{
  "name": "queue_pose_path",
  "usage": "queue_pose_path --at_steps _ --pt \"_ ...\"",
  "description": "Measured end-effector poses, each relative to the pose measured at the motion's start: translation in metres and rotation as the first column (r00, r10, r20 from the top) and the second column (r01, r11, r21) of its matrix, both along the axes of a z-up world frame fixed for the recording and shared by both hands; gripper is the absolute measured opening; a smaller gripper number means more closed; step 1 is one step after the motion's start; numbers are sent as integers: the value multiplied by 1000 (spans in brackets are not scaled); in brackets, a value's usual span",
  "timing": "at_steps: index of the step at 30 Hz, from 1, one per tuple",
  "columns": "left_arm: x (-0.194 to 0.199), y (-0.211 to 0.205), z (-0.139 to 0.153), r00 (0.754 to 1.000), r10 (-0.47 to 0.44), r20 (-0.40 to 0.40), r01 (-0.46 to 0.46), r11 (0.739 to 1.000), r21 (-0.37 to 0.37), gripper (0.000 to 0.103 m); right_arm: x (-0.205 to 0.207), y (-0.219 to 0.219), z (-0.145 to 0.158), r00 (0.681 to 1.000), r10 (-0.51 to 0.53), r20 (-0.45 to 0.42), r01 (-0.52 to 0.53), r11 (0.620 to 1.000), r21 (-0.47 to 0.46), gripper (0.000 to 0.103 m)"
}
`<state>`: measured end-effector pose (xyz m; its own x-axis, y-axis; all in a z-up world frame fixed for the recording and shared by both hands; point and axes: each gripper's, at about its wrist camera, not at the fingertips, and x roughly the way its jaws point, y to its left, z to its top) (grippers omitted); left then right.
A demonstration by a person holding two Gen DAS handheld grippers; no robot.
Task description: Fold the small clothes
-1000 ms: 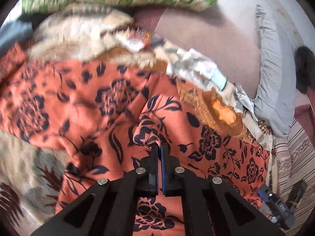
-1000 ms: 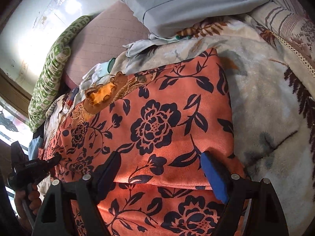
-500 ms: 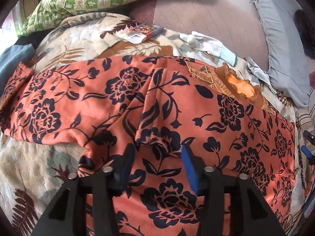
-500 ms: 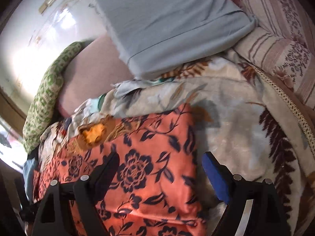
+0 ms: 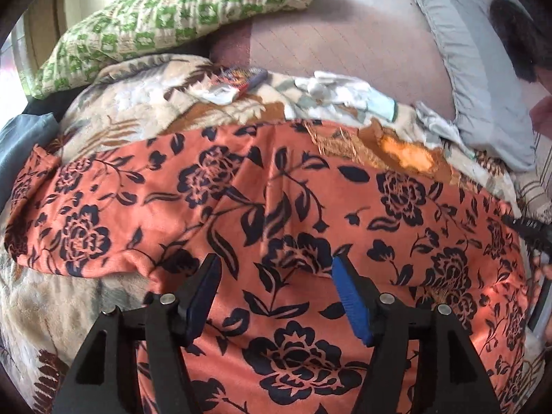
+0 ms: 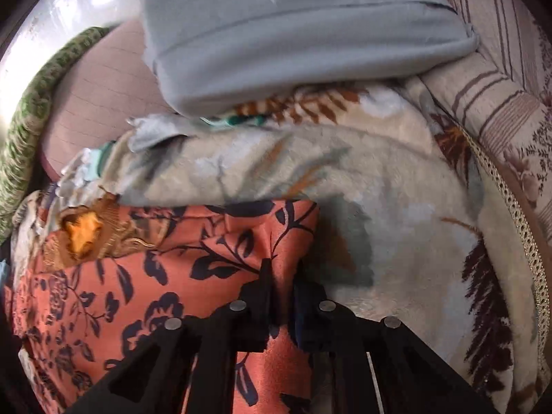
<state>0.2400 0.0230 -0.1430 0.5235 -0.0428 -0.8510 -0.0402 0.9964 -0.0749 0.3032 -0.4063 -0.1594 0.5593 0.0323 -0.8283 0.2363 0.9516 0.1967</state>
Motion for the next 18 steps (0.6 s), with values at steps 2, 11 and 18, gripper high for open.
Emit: queue_pose_path --at_steps 2,11,18 --pt "6 -6 -19 997 -28 -76 32 998 54 67 -10 -8 6 999 -28 37 26 997 74 34" --pt "-2 -11 10 997 -28 71 25 999 39 68 -106 -4 58 977 78 199 -159 887 433 67" --pt "4 -1 5 995 -99 -18 98 995 -36 71 -119 -24 -12 995 -96 -17 88 809 581 49"
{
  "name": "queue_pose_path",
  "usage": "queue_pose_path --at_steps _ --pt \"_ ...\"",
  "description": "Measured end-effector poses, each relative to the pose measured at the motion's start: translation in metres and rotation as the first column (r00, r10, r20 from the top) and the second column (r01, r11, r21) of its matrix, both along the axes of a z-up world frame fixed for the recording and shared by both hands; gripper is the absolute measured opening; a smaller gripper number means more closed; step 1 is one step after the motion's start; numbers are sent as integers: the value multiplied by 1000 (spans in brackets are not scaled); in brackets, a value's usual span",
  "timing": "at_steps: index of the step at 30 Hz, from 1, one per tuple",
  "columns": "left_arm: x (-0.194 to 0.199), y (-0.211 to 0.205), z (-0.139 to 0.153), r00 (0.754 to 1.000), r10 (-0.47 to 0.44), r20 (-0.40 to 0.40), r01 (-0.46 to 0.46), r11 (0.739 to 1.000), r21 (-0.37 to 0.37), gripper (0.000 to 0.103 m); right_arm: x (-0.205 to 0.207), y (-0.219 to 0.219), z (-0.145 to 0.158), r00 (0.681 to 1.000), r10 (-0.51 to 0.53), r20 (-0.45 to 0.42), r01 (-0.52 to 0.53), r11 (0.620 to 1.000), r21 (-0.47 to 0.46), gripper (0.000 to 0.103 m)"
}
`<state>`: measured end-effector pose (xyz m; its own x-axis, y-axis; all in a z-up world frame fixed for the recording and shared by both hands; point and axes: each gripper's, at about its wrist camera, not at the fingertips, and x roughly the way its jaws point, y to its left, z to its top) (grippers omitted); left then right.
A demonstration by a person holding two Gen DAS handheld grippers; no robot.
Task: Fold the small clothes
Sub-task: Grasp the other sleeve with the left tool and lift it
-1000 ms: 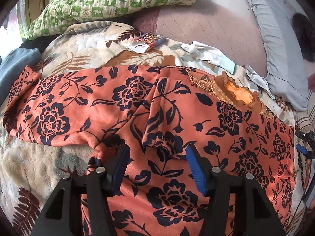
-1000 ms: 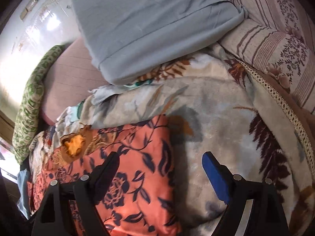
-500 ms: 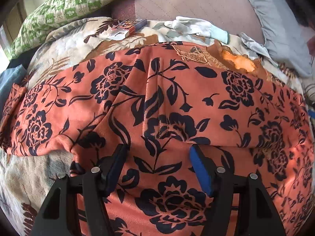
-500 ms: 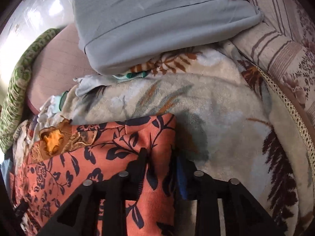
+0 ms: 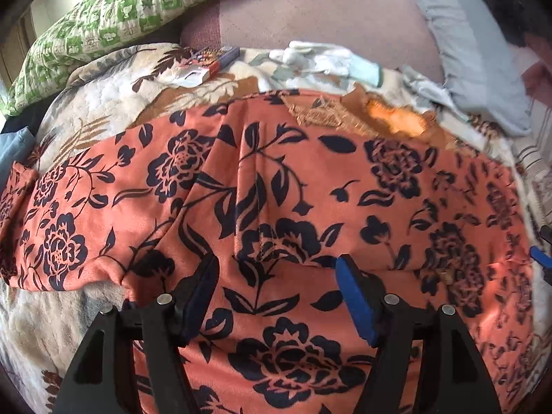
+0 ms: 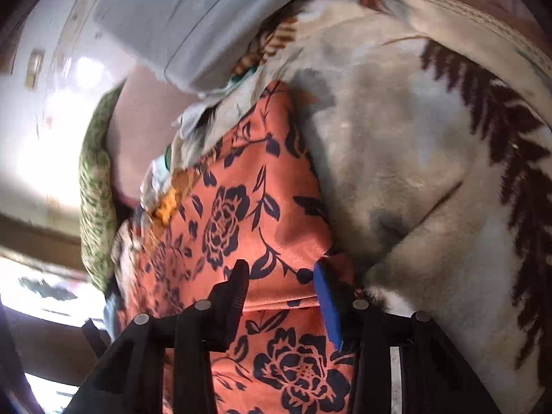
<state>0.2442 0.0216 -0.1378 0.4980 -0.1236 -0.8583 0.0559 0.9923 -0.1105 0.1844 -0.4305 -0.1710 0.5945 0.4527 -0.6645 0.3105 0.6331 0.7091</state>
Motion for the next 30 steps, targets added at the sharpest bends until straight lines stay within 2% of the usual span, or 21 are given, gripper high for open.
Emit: queue_pose_path --at_steps 1,2,5,6,7,8,10,12,15,16,17,18,19,20,22,23,25,27,28,29,30 --pt "-5 8 8 1000 1 26 0 999 -36 71 -4 6 16 999 5 35 -3 998 -55 71" --pt "-9 18 15 999 18 51 -15 998 -56 72 -8 17 33 996 27 83 -16 991 -132 80" --pt "-18 60 22 991 118 61 -110 988 -112 72 -3 47 55 967 159 196 -118 971 -207 84" --pt "-21 79 23 986 161 50 -153 979 -137 72 6 51 46 971 175 160 -130 957 -258 84" --pt "-25 100 24 978 206 40 -197 967 -164 72 19 49 27 988 148 38 -129 941 -313 83" --pt "-31 121 24 967 253 35 -242 951 -194 72 27 42 6 992 97 -80 -116 949 -292 77" --pt "-43 168 23 931 364 28 -346 904 -250 72 16 33 21 999 3 -38 -13 964 -267 74" --pt "-54 212 16 883 470 -11 -450 838 -309 72 9 46 52 1000 -14 28 23 937 -350 75" --pt "-70 268 1 795 600 -86 -581 714 -390 72 12 78 76 982 123 144 -63 929 -364 80" --pt "-74 282 0 766 635 -94 -618 690 -377 72 17 90 75 977 164 135 -99 913 -397 80" --pt "-76 294 0 745 662 -84 -647 686 -331 72 21 98 69 979 179 92 -122 893 -433 80" --pt "-75 301 4 735 676 -55 -665 702 -254 72 23 101 58 983 180 39 -143 879 -456 80" --pt "-71 305 10 740 672 -15 -665 729 -162 72 24 105 47 982 186 7 -163 876 -454 80" --pt "-65 305 16 758 651 29 -649 759 -56 72 23 108 38 982 189 -9 -173 879 -444 80" --pt "-42 293 22 822 563 92 -568 796 209 72 17 99 21 982 184 -38 -182 880 -440 80" --pt "-32 286 21 862 497 104 -501 800 329 72 13 100 18 981 192 -26 -183 877 -445 80" --pt "-10 270 14 918 383 106 -380 769 513 72 8 104 19 978 210 -6 -187 858 -478 80" --pt "13 262 -1 944 325 58 -290 733 616 72 9 109 19 975 223 -17 -201 840 -504 80" --pt "22 262 -11 946 325 14 -260 729 633 72 10 111 19 974 224 -20 -202 835 -511 80" --pt "30 262 -19 946 323 -33 -234 747 623 71 8 111 19 974 225 -19 -202 832 -516 80" --pt "35 262 -22 949 312 -41 -220 752 621 67 7 111 20 974 227 -17 -203 830 -519 80"
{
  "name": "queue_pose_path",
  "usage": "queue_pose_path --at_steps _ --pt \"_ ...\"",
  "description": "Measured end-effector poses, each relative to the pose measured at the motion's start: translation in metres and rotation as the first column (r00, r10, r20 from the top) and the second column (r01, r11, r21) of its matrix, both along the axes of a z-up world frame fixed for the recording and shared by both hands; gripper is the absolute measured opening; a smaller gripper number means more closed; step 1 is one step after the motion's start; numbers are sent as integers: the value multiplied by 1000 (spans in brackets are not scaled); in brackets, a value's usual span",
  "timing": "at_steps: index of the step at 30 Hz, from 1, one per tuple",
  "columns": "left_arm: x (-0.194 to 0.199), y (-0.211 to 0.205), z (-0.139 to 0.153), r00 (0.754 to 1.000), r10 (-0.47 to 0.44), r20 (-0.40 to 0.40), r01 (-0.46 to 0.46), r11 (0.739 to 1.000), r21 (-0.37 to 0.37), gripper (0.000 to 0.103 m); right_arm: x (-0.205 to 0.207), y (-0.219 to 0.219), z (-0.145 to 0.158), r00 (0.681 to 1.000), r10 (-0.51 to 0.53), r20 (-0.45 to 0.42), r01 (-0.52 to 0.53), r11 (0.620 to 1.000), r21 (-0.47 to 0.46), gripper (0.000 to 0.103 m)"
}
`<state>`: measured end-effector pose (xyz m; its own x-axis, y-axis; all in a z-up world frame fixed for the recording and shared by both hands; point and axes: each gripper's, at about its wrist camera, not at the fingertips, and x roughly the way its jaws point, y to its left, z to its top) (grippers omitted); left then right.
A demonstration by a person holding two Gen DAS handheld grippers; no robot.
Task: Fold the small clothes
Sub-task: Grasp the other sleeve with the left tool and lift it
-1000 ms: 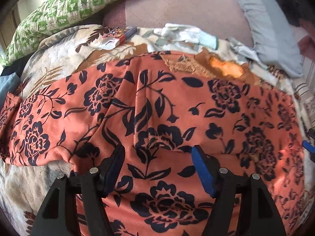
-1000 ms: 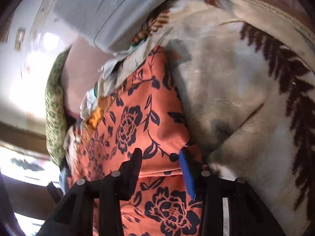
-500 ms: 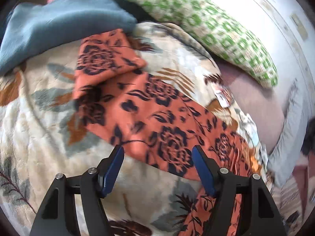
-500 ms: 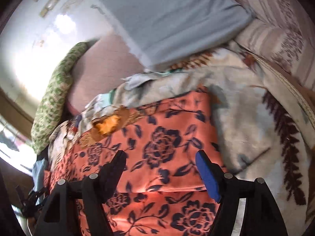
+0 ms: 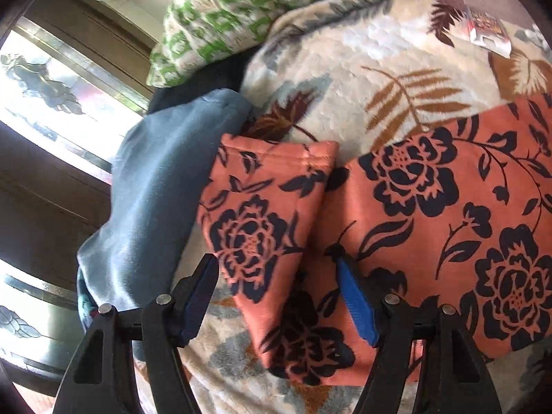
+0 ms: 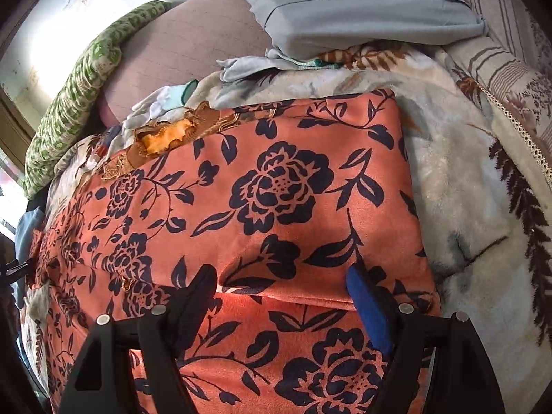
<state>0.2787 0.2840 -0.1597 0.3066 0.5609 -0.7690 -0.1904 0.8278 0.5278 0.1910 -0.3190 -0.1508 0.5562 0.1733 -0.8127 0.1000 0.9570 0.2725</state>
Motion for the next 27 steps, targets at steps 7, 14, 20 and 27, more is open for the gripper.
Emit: queue_pose_path --at_steps 7,14,20,27 --pt "-9 80 16 949 301 88 -271 929 -253 6 2 -3 -1 999 12 32 -13 1000 10 81" --pt "-144 190 -12 486 874 14 -301 183 -936 14 3 -1 -3 999 3 51 -3 1000 2 82" --pt "-154 185 3 569 814 119 -349 370 -861 26 6 3 -2 999 15 32 -14 1000 -27 84" --pt "-172 161 33 672 649 356 -278 667 -691 83 7 4 -3 999 12 32 -10 999 -36 84"
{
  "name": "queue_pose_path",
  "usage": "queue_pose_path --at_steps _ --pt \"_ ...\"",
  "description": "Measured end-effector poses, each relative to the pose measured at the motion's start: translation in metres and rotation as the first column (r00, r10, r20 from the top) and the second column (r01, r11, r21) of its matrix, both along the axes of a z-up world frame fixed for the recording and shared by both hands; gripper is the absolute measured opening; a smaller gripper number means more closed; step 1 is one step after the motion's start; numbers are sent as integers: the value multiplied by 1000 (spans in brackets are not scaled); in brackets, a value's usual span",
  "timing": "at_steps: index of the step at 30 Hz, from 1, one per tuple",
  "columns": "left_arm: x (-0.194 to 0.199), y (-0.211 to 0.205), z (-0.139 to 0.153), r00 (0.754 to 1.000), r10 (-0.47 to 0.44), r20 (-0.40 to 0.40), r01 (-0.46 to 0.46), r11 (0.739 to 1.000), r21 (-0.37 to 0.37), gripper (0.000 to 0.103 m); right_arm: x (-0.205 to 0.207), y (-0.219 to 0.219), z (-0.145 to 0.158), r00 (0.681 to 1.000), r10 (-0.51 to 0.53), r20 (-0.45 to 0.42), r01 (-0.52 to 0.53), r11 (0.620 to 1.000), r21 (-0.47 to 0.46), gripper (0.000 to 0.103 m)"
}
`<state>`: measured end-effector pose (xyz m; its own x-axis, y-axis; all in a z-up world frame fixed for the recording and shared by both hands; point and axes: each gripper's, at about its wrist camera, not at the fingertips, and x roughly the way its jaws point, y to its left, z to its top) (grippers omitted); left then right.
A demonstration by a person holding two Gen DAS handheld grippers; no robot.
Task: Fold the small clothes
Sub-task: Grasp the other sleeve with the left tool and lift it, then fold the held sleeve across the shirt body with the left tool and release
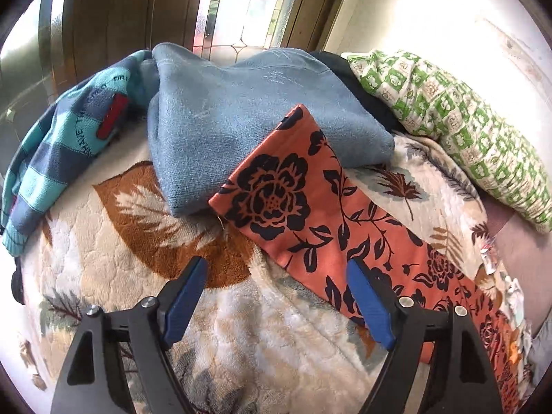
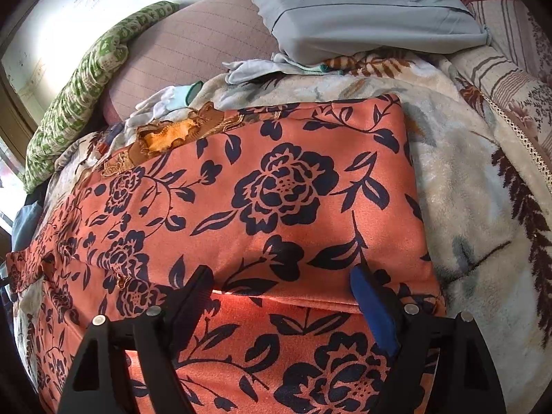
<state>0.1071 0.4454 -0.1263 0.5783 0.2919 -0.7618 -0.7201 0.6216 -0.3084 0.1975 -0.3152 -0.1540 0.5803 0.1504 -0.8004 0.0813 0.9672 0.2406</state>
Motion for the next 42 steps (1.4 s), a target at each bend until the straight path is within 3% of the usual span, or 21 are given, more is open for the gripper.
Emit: queue_pose_path --at_steps 2,4,5,6,8,10,12,16,19,20,21,26,29,32,34,36,39,42 --pt "-11 20 -6 994 32 101 -19 992 -121 83 0 1 0 1000 4 -2 -4 1000 -5 84" --pt "-17 30 -14 986 86 145 -52 973 -225 83 0 0 0 1000 8 -2 -8 1000 -3 84" --pt "-18 39 -19 981 109 162 -62 960 -274 79 0 0 0 1000 10 0 -10 1000 -2 84" --pt "-19 45 -22 977 118 178 -57 947 -317 69 0 0 0 1000 9 2 -9 1000 0 84" --pt "-21 51 -18 976 108 189 -37 938 -344 64 -1 0 0 1000 8 6 -8 1000 -4 84" --pt "-17 51 0 976 54 211 11 956 -293 64 -1 0 0 1000 12 6 -12 1000 -13 84" --pt "-3 52 23 979 -21 201 60 980 -191 64 0 1 0 1000 18 5 -18 1000 -17 86" --pt "42 66 38 986 -129 106 139 986 -92 63 1 4 0 1000 20 7 -20 999 -31 88" --pt "70 69 27 984 -171 -44 169 985 -44 39 1 4 0 1000 18 10 -18 999 -38 89" --pt "77 67 26 980 -158 -121 161 987 9 18 1 5 0 1000 18 10 -18 999 -40 89" --pt "81 64 25 974 -152 -169 162 986 46 9 1 5 0 1000 19 9 -18 999 -41 89" --pt "77 38 63 976 -179 -127 191 977 90 5 2 2 0 1000 31 2 -31 999 -30 89" --pt "92 -10 115 954 -298 -28 299 945 134 5 3 2 0 1000 26 4 -26 999 -20 89" --pt "115 -92 171 883 -462 84 445 880 169 5 3 1 0 1000 20 9 -20 1000 -6 89" --pt "130 -160 199 807 -576 133 548 813 197 5 3 -1 1 1000 14 10 -14 1000 16 89" --pt "144 -236 218 713 -683 159 649 728 220 5 2 -6 4 1000 0 13 0 998 57 88" --pt "162 -349 222 567 -805 175 773 593 224 5 -5 -18 16 998 -39 42 34 992 118 88" --pt "173 -451 198 456 -877 152 852 479 213 5 -23 -30 35 993 -66 102 48 985 167 88"
